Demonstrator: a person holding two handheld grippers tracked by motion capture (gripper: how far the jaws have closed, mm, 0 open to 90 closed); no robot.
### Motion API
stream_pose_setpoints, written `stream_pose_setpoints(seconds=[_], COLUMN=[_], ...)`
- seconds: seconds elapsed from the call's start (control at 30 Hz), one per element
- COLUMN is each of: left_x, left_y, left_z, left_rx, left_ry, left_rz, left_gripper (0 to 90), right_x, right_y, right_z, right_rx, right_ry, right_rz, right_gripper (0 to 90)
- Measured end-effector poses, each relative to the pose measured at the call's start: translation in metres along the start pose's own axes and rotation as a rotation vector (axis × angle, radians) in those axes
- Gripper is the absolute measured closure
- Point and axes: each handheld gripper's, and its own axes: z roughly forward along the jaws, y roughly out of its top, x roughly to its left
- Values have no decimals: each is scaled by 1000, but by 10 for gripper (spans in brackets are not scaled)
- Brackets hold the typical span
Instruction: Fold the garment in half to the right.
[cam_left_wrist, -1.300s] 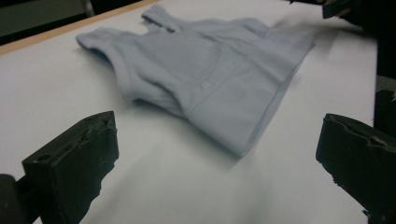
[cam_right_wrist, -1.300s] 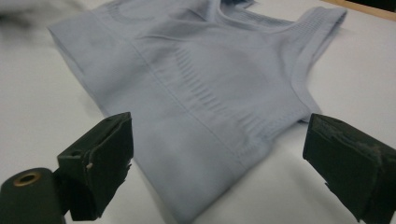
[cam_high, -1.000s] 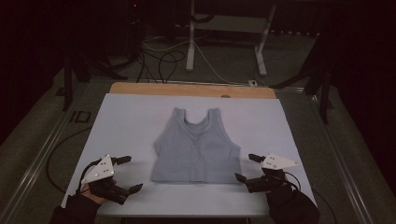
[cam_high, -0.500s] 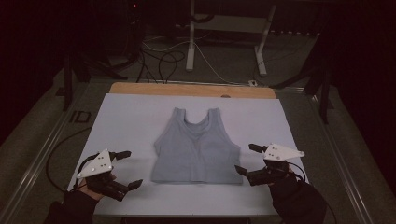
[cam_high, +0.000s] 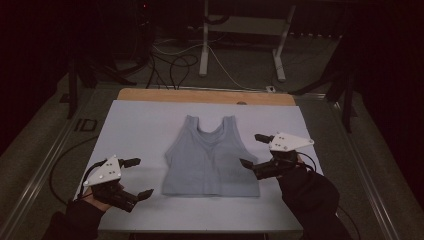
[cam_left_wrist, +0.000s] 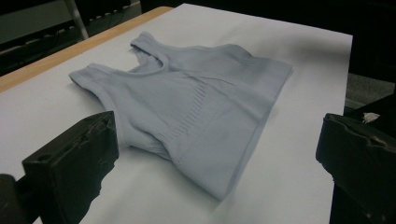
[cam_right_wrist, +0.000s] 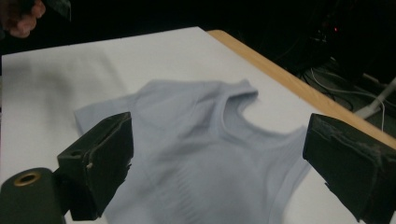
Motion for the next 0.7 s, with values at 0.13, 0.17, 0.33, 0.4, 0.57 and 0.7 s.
stream_pose_setpoints(seconds=[0.13, 0.17, 0.33, 0.4, 0.57, 0.7], left_x=[1, 1, 1, 0, 0, -1], left_y=[2, 2, 5, 6, 8, 9], left_z=[1, 2, 5, 6, 10, 13], left_rx=[6, 8, 27, 33, 51, 57], left_ry=[3, 2, 16, 18, 26, 29], left_rz=[-1, -7, -11, -10, -15, -14], left_gripper=[3, 3, 3, 2, 3, 3], right_x=[-2, -3, -7, -9, -10, -11], right_y=[10, 14, 24, 27, 34, 42], right_z=[7, 11, 24, 31, 52, 67], right_rx=[-10, -15, -25, -23, -14, -10], right_ry=[13, 15, 30, 34, 60, 80], right_rz=[-13, -19, -20, -14, -16, -24], right_gripper=[87, 87, 87, 87, 87, 87])
